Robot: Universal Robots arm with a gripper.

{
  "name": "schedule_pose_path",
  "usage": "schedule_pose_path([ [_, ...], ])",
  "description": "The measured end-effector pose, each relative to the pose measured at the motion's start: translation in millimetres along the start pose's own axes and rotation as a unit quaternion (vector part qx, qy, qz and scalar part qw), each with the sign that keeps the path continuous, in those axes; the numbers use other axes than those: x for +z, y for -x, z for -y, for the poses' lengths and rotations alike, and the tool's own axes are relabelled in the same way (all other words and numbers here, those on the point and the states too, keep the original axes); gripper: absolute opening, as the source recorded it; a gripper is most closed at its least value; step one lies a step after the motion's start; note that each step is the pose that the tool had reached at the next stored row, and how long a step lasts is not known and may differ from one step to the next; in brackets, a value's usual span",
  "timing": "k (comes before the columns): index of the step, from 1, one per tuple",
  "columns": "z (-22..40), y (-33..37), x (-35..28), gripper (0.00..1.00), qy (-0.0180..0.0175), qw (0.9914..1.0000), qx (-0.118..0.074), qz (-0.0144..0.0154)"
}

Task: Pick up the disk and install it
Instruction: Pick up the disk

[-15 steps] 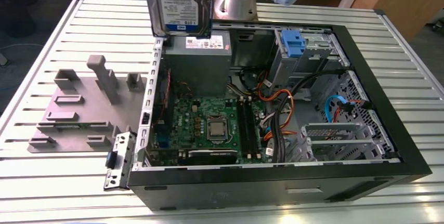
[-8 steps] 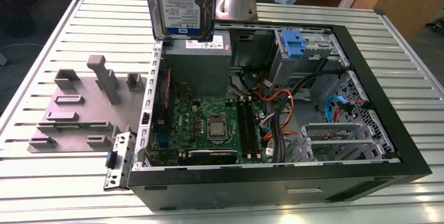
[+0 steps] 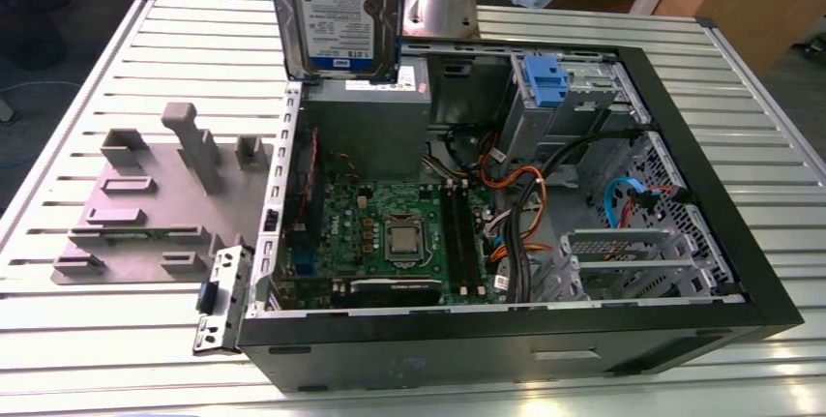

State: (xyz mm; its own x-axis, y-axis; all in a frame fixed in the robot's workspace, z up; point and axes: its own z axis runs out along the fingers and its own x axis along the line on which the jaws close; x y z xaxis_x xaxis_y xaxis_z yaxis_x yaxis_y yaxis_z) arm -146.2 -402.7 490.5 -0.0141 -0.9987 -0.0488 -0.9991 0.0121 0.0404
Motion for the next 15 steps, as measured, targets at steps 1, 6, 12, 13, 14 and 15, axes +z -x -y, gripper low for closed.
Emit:
schedule_pose_path([
  [1,0.0,-0.6,0.0,0.35,0.0,1.0,0.0,0.0],
  [6,0.1,-1.2,0.0,0.35,0.0,1.0,0.0,0.0],
  [12,0.4,-2.8,-0.1,0.35,0.0,1.0,0.0,0.0],
  [13,0.6,-3.4,-0.2,0.35,0.0,1.0,0.0,0.0],
  [14,0.8,-4.0,-0.2,0.35,0.0,1.0,0.0,0.0],
  [15,1.0,-4.6,-0.3,0.35,0.0,1.0,0.0,0.0],
])
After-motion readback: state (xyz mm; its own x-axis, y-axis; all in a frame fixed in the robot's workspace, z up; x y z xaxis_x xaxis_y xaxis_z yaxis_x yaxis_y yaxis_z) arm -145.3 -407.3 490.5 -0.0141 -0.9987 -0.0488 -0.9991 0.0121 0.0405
